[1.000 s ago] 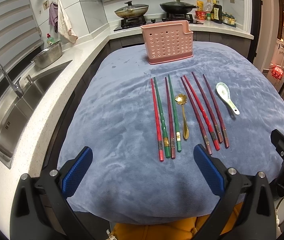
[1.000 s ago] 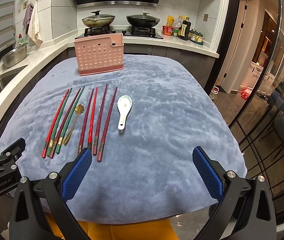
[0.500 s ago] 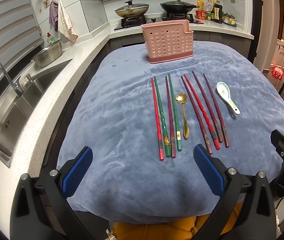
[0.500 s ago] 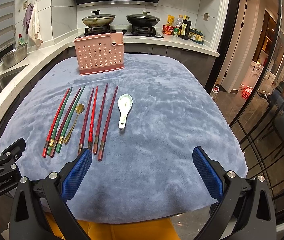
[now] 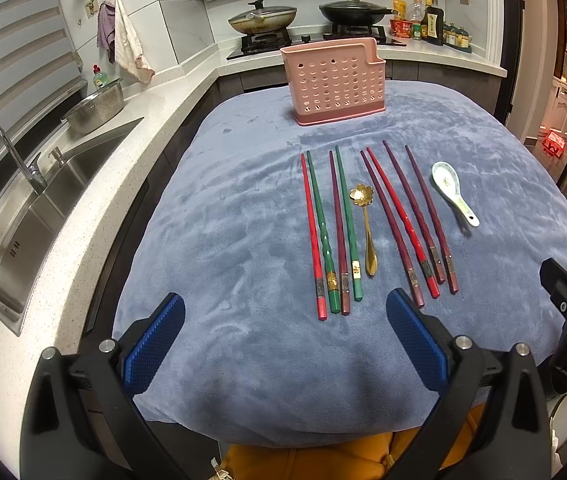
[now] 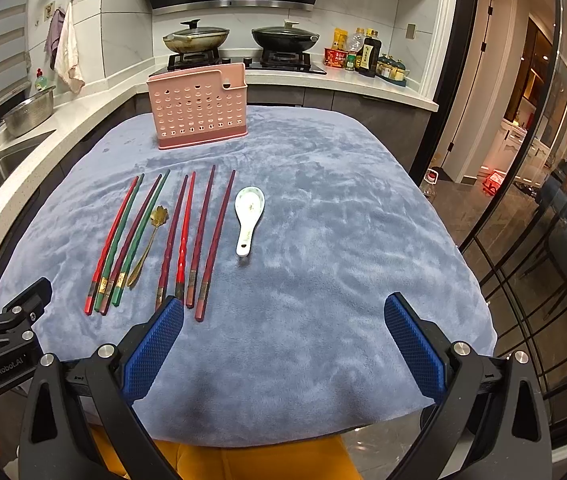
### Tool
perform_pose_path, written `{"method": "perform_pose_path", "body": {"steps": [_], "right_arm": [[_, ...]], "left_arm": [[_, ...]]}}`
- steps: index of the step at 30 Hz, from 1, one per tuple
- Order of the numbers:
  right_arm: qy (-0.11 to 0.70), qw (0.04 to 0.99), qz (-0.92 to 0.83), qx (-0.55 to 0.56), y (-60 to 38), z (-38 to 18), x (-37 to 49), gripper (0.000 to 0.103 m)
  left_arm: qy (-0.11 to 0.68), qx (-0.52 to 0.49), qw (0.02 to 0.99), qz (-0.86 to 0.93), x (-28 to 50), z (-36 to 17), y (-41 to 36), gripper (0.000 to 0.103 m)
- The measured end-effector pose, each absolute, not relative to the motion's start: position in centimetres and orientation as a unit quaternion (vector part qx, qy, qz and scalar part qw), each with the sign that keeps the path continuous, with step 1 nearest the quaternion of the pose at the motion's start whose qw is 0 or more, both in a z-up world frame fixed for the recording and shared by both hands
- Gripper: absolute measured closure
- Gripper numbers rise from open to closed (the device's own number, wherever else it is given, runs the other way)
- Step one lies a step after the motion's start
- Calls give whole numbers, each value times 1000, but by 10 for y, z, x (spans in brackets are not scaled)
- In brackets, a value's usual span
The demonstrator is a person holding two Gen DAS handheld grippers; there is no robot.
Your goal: Organize utensils
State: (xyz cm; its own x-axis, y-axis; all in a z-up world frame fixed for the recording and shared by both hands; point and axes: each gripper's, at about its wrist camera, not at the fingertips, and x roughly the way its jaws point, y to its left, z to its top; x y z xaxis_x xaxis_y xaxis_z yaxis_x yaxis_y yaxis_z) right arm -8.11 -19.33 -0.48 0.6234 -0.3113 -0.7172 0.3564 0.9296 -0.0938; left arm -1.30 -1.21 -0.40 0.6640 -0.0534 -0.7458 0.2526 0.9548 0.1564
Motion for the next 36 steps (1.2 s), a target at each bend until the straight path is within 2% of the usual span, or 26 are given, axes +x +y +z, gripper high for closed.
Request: {"method": "perform_pose_path", "body": {"steps": [17, 27, 32, 34, 36], "right_arm": [[399, 898, -184, 34, -192, -11, -79, 7], [409, 893, -184, 52, -216, -25, -54, 7], [415, 891, -177, 57, -225, -32, -34, 13], [419, 889, -174, 60, -227, -35, -27, 18], [423, 888, -169, 65, -228, -37, -22, 21]], "left_arm": [[417, 115, 898, -79, -10, -15, -8, 7], [471, 46, 879, -60, 39, -45, 26, 7], [489, 29, 867, -88, 56, -63, 24, 13], [496, 34, 862, -96, 59, -71, 18, 19], [501, 39, 858, -102, 62, -78, 13, 22]]}}
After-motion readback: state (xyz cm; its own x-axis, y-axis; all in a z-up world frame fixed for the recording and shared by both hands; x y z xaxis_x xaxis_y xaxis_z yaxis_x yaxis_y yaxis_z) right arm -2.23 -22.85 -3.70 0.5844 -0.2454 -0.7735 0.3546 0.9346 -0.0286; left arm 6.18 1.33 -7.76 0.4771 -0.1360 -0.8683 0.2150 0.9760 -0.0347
